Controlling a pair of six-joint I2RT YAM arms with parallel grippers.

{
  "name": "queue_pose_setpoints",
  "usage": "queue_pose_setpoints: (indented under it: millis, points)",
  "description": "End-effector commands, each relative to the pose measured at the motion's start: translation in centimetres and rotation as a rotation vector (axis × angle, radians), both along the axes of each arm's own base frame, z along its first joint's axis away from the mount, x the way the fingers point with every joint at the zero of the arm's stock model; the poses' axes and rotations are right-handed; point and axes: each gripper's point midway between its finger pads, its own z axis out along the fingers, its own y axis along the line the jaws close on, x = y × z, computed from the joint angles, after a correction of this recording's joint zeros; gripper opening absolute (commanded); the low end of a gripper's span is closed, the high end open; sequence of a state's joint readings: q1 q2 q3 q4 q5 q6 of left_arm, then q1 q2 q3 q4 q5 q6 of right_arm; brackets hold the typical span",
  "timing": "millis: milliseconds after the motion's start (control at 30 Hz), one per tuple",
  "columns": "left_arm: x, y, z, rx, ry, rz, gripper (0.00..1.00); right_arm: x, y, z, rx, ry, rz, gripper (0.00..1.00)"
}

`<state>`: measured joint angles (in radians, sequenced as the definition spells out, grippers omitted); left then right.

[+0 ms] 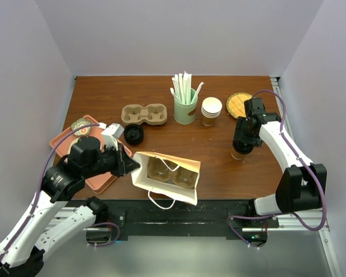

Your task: Pack the takeout coffee

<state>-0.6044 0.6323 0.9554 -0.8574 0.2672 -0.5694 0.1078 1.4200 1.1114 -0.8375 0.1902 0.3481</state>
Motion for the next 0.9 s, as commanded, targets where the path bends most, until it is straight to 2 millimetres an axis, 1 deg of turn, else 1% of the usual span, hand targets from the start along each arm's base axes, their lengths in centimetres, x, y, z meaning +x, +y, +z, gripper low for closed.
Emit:
queue_pose_setpoints:
  millis: [0,67,100,200,233,367,433,467,500,567,600,633,667,700,733,767,800,833,867]
  points:
    - [0.7,0.1,2.1,-0.032,-0.010,0.058,0.00,1.4,-0.2,3.5,-0.017,-0.073,0.043,0.43]
    - [1.0,0.2,2.5,-0.037,-0.002,0.084,0.00,1.7,0.0,4.9,-0.009,-0.093,0.063,0.42]
    - [1.1,0.2,2.5,-0.038,-0.002,0.090,0.00,2.0,0.1,6.1,-0.012,-0.108,0.079,0.41]
    - [1.4,0.0,2.6,-0.039,-0.001,0.091,0.00,1.8,-0.1,7.7,-0.024,-0.109,0.098,0.41]
    - [1.5,-0.1,2.7,-0.039,-0.001,0.091,0.00,1.7,-0.1,8.0,-0.027,-0.110,0.106,0.41]
    - [2.0,-0.1,2.3,-0.018,0.016,0.107,0.00,1.1,0.8,9.9,0.013,-0.134,0.156,0.41]
    - [2.3,-0.1,2.2,-0.006,0.021,0.120,0.00,0.9,1.4,11.8,0.023,-0.183,0.187,0.41]
    - [2.4,-0.1,2.0,-0.004,0.025,0.120,0.00,0.8,1.6,12.4,0.028,-0.194,0.201,0.41]
    - [2.5,-0.1,2.0,-0.002,0.026,0.123,0.00,0.6,1.9,13.4,0.036,-0.205,0.219,0.41]
    - [2.7,-0.1,1.5,0.011,0.037,0.130,0.00,0.3,3.0,14.5,0.059,-0.219,0.262,0.41]
    - [2.8,0.1,1.3,0.025,0.041,0.143,0.00,0.1,3.7,15.9,0.070,-0.244,0.293,0.42]
    - [2.9,0.3,0.9,0.044,0.054,0.153,0.00,-0.3,5.4,16.7,0.081,-0.261,0.350,0.42]
    - [3.1,0.4,0.6,0.061,0.071,0.163,0.00,-0.5,6.3,17.8,0.083,-0.283,0.375,0.42]
    - [3.3,0.5,0.4,0.075,0.076,0.178,0.00,-0.7,7.4,19.9,0.097,-0.331,0.400,0.42]
    - [3.4,0.6,0.4,0.083,0.086,0.185,0.00,-1.6,9.5,21.0,0.117,-0.355,0.470,0.43]
    - [3.5,0.5,0.2,0.090,0.097,0.187,0.00,-2.2,10.5,21.9,0.133,-0.364,0.494,0.43]
    - [3.6,0.5,0.3,0.087,0.098,0.190,0.00,-2.6,11.5,24.4,0.169,-0.426,0.514,0.43]
    - [3.6,0.5,0.5,0.079,0.096,0.195,0.00,-3.5,13.2,25.5,0.209,-0.444,0.570,0.43]
    - [3.6,0.4,0.6,0.075,0.098,0.197,0.00,-4.0,13.9,26.5,0.233,-0.466,0.593,0.43]
